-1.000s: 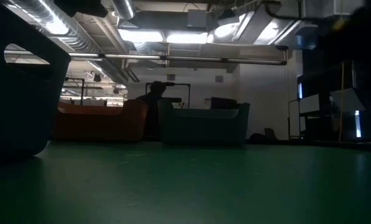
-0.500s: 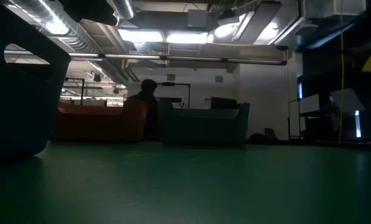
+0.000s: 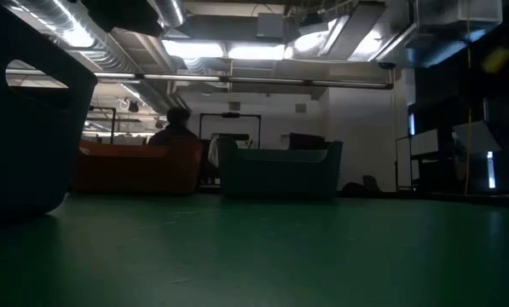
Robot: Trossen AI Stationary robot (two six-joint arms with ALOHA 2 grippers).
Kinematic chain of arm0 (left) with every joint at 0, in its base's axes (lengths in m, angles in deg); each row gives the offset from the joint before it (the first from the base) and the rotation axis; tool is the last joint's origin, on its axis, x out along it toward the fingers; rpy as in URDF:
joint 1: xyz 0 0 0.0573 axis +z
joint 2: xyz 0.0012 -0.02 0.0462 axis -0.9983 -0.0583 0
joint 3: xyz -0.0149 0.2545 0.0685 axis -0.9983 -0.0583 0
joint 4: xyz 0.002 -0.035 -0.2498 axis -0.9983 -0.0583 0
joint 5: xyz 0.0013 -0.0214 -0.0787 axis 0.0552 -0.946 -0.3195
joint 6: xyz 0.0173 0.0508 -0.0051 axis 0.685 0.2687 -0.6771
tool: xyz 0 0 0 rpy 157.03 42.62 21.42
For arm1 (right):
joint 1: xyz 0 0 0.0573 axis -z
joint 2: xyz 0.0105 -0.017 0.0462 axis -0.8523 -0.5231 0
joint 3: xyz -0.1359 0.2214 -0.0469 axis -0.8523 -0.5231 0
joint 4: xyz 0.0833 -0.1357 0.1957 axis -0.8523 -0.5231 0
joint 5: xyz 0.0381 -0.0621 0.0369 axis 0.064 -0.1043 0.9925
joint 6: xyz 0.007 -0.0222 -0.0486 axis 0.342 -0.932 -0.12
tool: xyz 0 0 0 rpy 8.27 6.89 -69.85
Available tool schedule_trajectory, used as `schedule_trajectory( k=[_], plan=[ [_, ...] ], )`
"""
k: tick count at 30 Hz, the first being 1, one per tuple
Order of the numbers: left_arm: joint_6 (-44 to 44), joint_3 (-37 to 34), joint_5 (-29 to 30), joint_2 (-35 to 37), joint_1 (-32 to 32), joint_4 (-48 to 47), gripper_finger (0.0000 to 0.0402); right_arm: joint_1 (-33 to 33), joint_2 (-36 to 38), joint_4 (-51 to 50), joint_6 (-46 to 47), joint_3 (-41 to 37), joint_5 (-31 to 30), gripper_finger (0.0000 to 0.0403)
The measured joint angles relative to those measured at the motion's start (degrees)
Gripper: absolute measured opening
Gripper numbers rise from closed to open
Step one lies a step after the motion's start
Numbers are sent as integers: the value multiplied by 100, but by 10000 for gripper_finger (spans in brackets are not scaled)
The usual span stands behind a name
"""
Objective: Sort rubber bands into baskets
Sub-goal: Put the small black rubber band into the orange bin
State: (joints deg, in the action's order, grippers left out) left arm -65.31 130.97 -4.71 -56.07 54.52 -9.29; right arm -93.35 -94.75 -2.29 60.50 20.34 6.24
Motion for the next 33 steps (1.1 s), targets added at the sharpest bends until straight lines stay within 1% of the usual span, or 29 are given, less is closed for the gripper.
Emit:
schedule_trajectory(
  k=[2,6,8,11,15,18,21,24,30,33],
  plan=[
    [90,0,0,-117,0,194,145,1,0,330,-492,145,-619,26],
    [476,0,-10,-457,36,710,145,1,0,1474,-1838,268,-1943,8],
    [667,0,-9,-654,92,1034,145,2,-1,2157,-2609,268,-2410,6],
    [1022,0,-13,-951,208,1638,145,60,0,3085,-3650,268,-2857,16],
    [1416,0,-169,-1310,386,2576,145,276,0,4076,-4699,268,-2871,17],
    [1744,0,-551,-1588,508,3230,145,491,0,4534,-5225,271,-2563,10],
    [1958,0,-777,-1887,597,3784,145,677,0,4735,-5396,271,-2208,6],
    [2130,0,-795,-2150,656,4195,145,803,-20,4840,-5396,271,-1955,8],
    [2261,-1,-807,-2489,772,4742,145,806,-351,5245,-5652,271,-1818,13],
    [2261,0,-957,-2596,831,4873,145,848,-473,5507,-5751,271,-1813,14]
  ],
)
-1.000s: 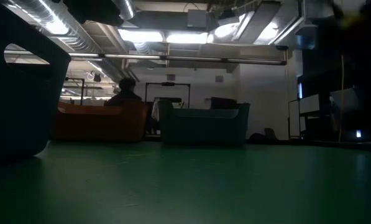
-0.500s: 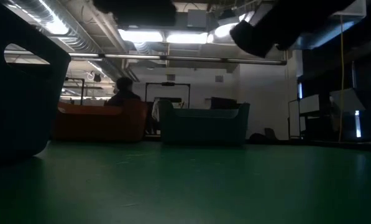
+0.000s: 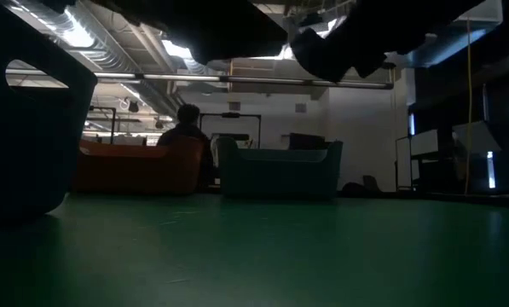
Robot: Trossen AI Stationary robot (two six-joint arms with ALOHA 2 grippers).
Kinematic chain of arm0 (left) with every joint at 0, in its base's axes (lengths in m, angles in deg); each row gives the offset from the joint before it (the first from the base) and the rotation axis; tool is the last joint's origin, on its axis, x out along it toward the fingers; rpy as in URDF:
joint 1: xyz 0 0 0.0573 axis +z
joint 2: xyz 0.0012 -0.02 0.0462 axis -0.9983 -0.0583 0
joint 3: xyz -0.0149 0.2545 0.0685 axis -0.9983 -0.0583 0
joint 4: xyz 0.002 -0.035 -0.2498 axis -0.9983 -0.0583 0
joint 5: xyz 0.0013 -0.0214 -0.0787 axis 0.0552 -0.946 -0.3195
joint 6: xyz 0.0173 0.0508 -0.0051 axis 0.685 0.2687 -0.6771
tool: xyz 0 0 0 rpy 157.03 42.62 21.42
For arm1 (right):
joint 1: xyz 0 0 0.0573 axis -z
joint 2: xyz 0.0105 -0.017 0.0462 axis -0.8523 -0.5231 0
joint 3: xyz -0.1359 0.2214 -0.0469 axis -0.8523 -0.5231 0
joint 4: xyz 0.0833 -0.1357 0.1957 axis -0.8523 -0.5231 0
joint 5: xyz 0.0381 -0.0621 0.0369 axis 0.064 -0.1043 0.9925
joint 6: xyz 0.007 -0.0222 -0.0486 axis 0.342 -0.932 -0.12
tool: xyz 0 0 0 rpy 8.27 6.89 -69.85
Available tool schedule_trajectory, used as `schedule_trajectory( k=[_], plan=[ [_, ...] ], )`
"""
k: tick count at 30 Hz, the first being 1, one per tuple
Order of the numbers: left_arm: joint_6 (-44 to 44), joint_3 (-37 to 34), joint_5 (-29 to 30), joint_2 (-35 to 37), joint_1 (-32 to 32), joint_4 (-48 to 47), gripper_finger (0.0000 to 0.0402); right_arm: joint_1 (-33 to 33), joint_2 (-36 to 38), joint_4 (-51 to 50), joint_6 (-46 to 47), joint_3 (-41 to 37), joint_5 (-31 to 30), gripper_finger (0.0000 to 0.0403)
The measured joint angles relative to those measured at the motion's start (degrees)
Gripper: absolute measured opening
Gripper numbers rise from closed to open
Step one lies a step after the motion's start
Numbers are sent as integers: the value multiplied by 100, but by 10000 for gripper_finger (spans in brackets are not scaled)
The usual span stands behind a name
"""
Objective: Sort rubber bands into baskets
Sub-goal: Put the small black rubber band into the orange bin
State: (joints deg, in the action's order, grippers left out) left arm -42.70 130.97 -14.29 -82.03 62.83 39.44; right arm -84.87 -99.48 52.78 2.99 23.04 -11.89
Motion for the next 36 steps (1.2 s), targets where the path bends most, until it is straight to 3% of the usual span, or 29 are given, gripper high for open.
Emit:
schedule_trajectory(
  k=[6,16,26,29,32,36],
  plan=[
    [-146,-2,-569,-119,118,178,145,146,-67,225,-96,2,33,14],
    [-149,-2,-605,-131,229,283,138,209,-135,505,-246,0,336,14],
    [-8,-2,-605,-131,225,368,22,207,-198,512,-57,0,329,15],
    [9,-2,-603,-130,222,367,8,207,-211,636,64,-9,418,17],
    [9,0,-611,-124,218,393,16,207,-211,763,68,-9,478,40],
    [14,2,-576,1,220,119,11,205,-211,777,70,-9,493,103]
  ],
)
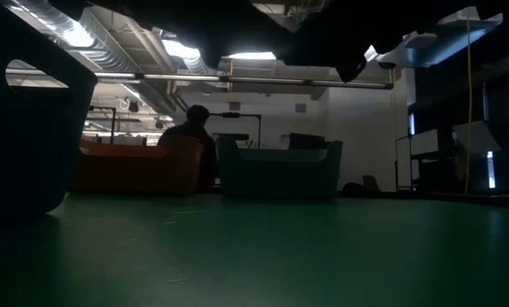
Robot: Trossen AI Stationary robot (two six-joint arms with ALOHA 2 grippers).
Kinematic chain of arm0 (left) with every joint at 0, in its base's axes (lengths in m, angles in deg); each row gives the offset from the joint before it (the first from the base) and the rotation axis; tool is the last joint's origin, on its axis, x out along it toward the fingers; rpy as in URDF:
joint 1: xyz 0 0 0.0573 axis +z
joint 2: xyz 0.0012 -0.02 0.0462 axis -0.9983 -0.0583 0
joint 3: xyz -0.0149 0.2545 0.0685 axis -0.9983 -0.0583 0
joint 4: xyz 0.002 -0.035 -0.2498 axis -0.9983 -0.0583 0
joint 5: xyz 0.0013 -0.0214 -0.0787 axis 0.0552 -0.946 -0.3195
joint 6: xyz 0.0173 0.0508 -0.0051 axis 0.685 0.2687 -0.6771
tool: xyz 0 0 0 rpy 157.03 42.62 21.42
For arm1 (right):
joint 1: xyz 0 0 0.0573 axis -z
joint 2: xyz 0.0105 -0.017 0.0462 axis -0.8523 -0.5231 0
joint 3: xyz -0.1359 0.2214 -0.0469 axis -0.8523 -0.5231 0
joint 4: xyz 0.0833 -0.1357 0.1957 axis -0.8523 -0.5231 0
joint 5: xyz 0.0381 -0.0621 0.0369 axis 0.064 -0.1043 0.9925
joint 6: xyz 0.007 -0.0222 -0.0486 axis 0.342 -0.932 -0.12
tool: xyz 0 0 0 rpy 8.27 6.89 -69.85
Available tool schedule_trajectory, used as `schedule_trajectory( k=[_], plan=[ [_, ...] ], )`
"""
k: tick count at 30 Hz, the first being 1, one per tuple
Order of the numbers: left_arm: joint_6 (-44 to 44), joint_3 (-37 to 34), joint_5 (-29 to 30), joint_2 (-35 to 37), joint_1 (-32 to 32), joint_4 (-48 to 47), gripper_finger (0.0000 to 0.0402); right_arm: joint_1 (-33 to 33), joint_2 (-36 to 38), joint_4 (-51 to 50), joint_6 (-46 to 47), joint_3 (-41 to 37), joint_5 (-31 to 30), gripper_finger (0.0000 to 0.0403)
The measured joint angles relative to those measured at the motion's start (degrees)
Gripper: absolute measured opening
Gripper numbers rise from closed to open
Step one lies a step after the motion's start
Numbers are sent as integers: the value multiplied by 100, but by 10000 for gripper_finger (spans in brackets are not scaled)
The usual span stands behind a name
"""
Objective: Sort rubber bands into baskets
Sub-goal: Put the small black rubber band into the orange bin
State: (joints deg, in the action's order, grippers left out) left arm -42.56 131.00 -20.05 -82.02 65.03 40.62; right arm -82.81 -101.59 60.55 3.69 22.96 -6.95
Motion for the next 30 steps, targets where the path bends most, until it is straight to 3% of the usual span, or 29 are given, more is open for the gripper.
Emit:
schedule_trajectory(
  k=[5,11,20,25,30],
  plan=[
    [-36,-2,322,611,-2,-1018,7,1,0,20,-50,7,37,180],
    [-203,-2,982,1495,4,-2520,18,1,0,74,-142,11,-7,232],
    [-609,-2,2092,2717,208,-4580,9,1,1,54,-160,11,-9,250],
    [-1053,-2,2587,3293,675,-5727,20,1,2,11,-162,11,-11,250],
    [-1356,-2,2664,3609,1319,-6620,19,1,0,5,-162,11,-11,250]
  ],
)
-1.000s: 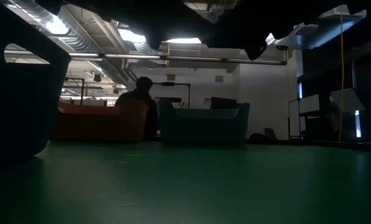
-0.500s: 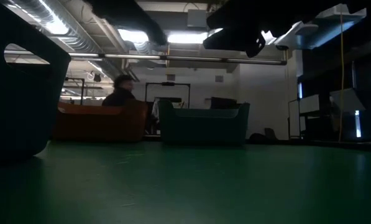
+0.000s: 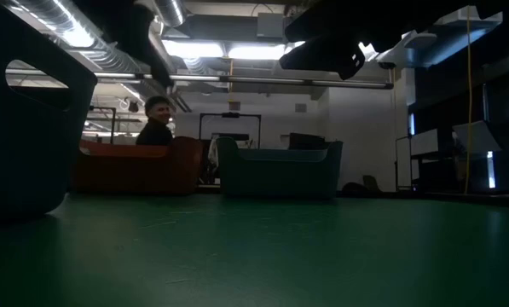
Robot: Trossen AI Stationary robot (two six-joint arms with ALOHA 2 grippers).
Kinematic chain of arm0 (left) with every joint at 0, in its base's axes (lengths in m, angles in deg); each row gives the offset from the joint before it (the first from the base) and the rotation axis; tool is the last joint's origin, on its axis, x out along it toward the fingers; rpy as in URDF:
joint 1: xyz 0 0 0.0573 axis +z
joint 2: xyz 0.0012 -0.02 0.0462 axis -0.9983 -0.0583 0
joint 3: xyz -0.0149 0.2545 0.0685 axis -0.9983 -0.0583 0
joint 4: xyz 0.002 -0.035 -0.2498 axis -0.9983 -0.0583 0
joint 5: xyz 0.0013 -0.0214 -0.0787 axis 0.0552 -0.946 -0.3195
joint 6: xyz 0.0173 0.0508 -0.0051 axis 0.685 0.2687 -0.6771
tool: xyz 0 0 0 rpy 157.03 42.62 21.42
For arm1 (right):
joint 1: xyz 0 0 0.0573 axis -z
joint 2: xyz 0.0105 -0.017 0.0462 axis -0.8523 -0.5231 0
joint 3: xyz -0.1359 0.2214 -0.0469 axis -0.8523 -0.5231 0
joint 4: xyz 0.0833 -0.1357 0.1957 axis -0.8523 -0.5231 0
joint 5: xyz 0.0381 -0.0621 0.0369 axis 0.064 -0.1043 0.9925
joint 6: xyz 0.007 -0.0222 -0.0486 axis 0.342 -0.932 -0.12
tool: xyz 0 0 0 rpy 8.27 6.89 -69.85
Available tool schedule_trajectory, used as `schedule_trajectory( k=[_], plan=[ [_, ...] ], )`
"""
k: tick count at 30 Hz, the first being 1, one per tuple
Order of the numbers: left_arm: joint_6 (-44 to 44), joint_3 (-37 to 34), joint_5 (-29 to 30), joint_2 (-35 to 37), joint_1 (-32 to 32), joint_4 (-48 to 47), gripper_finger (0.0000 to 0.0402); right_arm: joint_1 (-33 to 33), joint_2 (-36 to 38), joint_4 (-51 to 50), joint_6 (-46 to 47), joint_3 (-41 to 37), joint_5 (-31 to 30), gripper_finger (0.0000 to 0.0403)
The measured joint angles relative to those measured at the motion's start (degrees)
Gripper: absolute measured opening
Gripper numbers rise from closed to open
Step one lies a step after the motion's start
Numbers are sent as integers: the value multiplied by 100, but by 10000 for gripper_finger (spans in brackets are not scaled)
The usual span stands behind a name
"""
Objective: Sort rubber bands into baskets
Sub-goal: Put the small black rubber band into the orange bin
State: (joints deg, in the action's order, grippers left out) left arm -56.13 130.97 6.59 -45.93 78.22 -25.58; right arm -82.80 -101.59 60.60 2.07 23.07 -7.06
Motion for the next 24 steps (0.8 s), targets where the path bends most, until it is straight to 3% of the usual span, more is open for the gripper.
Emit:
schedule_trajectory(
  k=[9,24],
  plan=[
    [-94,0,-1,0,1034,-359,23,0,0,-6,0,0,0,250],
    [27,0,-261,-2,2254,-458,103,0,2,-43,0,-2,0,250]
  ],
)
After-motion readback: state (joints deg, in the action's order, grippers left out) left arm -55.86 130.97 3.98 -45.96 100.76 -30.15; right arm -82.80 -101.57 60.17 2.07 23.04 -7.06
